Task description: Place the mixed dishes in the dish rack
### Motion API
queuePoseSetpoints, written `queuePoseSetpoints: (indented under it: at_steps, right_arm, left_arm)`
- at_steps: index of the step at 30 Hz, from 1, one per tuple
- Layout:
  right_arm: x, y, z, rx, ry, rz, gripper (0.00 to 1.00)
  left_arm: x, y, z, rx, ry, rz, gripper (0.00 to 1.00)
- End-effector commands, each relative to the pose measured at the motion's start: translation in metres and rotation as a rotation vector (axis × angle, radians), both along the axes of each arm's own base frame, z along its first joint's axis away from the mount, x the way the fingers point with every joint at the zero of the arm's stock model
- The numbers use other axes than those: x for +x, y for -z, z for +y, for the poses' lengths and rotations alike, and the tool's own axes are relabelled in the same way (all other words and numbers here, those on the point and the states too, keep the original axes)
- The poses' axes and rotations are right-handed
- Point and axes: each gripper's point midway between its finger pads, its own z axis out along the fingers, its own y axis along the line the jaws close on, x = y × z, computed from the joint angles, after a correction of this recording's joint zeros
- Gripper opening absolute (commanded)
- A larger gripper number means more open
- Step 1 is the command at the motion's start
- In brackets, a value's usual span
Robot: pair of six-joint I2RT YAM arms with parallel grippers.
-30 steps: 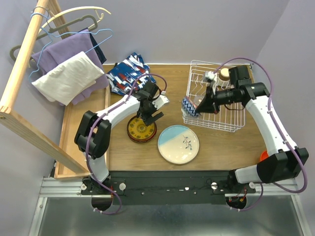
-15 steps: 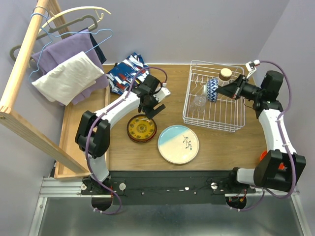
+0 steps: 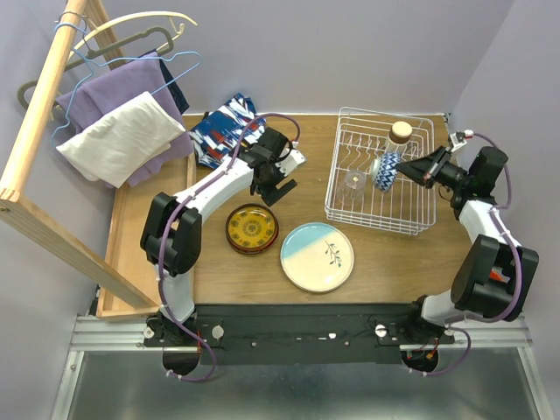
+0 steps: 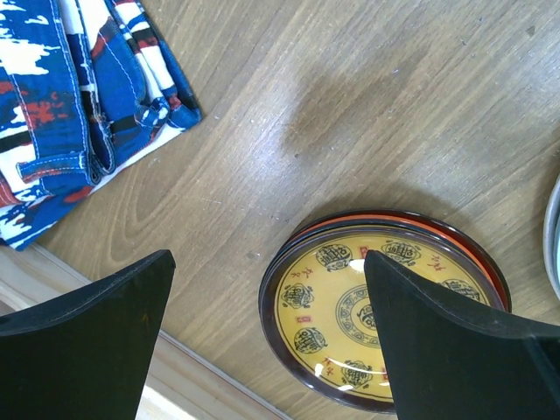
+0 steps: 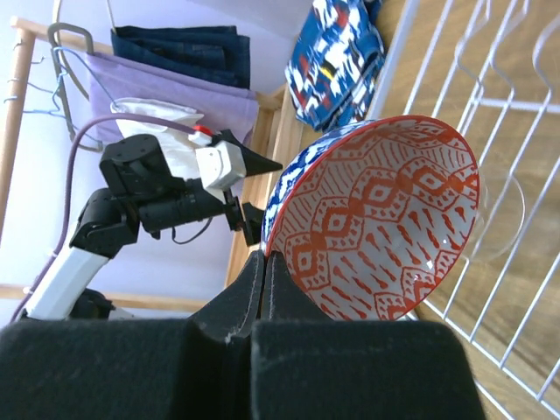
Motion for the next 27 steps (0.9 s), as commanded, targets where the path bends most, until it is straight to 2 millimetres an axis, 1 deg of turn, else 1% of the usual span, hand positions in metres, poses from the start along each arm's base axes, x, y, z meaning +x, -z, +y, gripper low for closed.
queuePoseSetpoints:
  at_steps: [1,3,4,5,6,9,10,12,13,18,20,21,24,25,27]
  right_arm:
    - [-0.006,0.017,0.004,0.036,-0.057,0.009,0.01]
    - [-0.001,0.027,0.002,0.023,-0.059,0.017,0.00]
    - [-0.002,0.036,0.002,0.031,-0.060,0.064,0.01]
    - [0.002,0.042,-0.001,-0.007,-0.053,0.045,0.00]
    - [0.004,0.051,-0.002,-0.010,-0.048,0.067,0.00]
    - [0.012,0.062,-0.006,-0.013,-0.028,0.096,0.01]
    - [0.017,0.068,-0.008,-0.010,-0.023,0.112,0.01]
    - [0.021,0.074,-0.010,-0.002,-0.019,0.126,0.00]
    - [0.025,0.080,-0.012,0.006,-0.018,0.139,0.00]
    - [0.044,0.089,-0.016,-0.013,-0.024,0.127,0.00]
    - [0.047,0.097,-0.016,-0.020,-0.031,0.145,0.01]
    - [0.049,0.096,-0.016,-0.021,-0.031,0.144,0.00]
    - [0.051,0.102,-0.017,-0.027,-0.037,0.158,0.00]
    - [0.049,0.106,-0.017,-0.025,-0.038,0.183,0.00]
    - [0.050,0.112,-0.019,-0.070,-0.035,0.179,0.00]
  left_arm:
    - [0.005,0.002,0.004,0.013,-0.041,0.004,0.99]
    - [0.006,0.005,0.003,0.013,-0.047,0.014,0.99]
    - [0.006,0.006,0.002,0.009,-0.056,0.016,0.99]
    - [0.006,0.007,0.001,0.007,-0.059,0.020,0.99]
    - [0.007,0.008,0.001,0.006,-0.060,0.022,0.99]
    - [0.008,0.012,-0.001,0.006,-0.067,0.029,0.99]
    - [0.008,0.013,-0.001,0.007,-0.066,0.032,0.99]
    - [0.008,0.016,-0.001,0.012,-0.065,0.036,0.99]
    - [0.008,0.017,-0.001,0.013,-0.067,0.039,0.99]
    - [0.007,0.022,0.000,0.017,-0.069,0.051,0.99]
    - [0.007,0.024,-0.001,0.015,-0.069,0.054,0.99]
    - [0.007,0.025,-0.001,0.017,-0.069,0.056,0.99]
    - [0.008,0.029,-0.002,0.018,-0.064,0.063,0.99]
    - [0.009,0.029,-0.003,0.017,-0.064,0.062,0.99]
    - [0.010,0.029,-0.005,0.009,-0.062,0.063,0.99]
